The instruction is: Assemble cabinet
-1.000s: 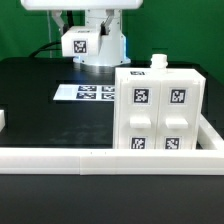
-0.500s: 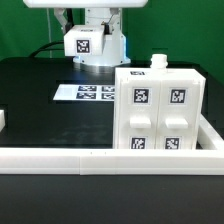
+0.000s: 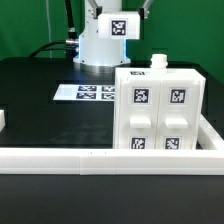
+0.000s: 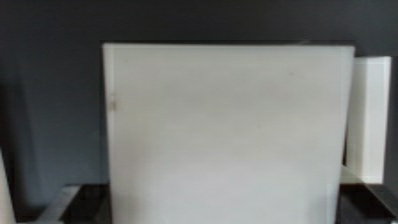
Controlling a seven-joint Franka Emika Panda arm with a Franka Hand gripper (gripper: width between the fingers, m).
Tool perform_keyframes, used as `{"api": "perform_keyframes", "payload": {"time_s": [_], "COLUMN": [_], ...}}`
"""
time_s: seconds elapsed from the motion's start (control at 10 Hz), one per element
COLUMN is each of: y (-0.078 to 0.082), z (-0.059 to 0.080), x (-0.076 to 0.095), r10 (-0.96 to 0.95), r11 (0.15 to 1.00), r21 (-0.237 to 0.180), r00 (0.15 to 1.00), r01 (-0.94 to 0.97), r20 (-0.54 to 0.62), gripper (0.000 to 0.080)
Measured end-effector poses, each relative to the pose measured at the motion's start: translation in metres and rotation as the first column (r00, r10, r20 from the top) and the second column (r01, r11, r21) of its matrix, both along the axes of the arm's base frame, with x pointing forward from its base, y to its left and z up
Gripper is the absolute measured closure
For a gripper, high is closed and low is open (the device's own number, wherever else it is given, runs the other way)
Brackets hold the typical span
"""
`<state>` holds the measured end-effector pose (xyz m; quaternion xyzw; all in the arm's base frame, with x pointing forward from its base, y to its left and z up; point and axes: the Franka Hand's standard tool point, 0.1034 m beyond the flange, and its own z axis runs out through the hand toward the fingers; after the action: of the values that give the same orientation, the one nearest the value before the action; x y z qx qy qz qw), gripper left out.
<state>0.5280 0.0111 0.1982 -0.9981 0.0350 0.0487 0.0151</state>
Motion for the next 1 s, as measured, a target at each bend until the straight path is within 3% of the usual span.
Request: {"api": "perform_keyframes", "payload": {"time_s": [0.1, 0.4, 1.0], "y": [0.011, 0.037, 0.042], "z": [0.005, -0.005, -0.012], "x": [0.018, 0.060, 0.058], "r10": [0.002, -0.054, -0.039], "r11": [1.000, 0.998, 0.999], "r21": [-0.004, -0.020, -0.020], "r00": [1.000, 0.998, 0.999], "r01": [-0.001, 0.055, 0.040], "r20": [0.018, 0.043, 0.032], "gripper": [0.0239, 0.0239, 0.0239]}}
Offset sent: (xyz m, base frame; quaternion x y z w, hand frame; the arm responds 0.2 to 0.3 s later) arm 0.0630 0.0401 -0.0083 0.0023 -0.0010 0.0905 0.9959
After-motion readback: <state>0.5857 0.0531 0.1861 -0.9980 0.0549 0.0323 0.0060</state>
